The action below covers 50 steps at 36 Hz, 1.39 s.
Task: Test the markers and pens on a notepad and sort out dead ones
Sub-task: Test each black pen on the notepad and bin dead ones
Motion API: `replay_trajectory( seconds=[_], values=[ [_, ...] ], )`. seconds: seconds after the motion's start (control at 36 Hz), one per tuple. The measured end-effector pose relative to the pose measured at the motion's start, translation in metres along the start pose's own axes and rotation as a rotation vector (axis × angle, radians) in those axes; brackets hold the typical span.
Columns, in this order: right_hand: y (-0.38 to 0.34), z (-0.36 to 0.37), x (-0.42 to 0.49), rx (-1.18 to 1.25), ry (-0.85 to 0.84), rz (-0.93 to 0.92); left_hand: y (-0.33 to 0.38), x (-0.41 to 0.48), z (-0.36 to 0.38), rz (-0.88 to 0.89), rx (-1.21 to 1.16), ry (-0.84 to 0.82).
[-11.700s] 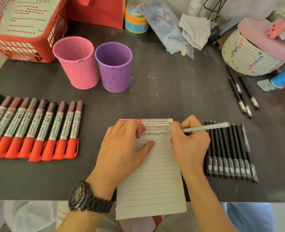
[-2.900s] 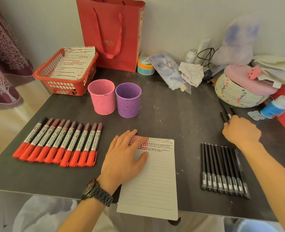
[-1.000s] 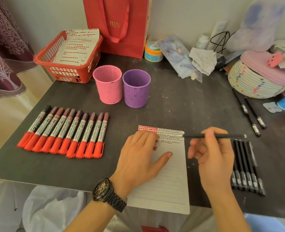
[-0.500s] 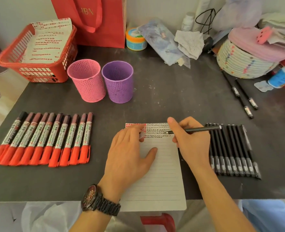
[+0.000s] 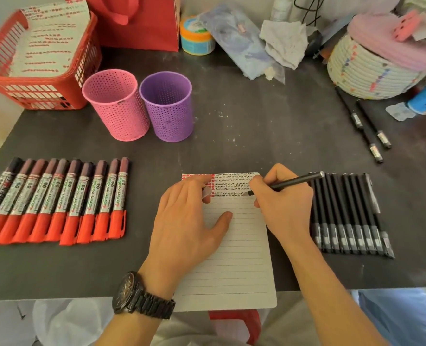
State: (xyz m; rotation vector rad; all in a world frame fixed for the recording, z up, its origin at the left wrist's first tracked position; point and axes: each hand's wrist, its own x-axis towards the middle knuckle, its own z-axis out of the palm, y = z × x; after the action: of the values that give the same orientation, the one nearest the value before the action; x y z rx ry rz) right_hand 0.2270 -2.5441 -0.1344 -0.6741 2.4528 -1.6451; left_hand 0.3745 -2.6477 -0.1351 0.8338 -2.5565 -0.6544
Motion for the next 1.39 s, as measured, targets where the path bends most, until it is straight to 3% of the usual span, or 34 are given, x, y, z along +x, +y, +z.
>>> replay_trajectory(
  seconds=[1.03, 1.19, 1.39],
  values=[
    [-0.002, -0.001, 0.000, -0.026, 0.007, -0.016, 0.001, 0.000, -0.001, -0.017, 0.014, -0.010],
    [-0.010, -0.007, -0.003, 0.200, 0.096, 0.022, 0.006, -0.002, -0.007, 0.005, -0.107, -0.021],
    [-0.027, -0.017, -0.019, 0.397, -0.021, 0.082, 0.007, -0.004, -0.009, 0.010, -0.184, 0.069]
  ],
)
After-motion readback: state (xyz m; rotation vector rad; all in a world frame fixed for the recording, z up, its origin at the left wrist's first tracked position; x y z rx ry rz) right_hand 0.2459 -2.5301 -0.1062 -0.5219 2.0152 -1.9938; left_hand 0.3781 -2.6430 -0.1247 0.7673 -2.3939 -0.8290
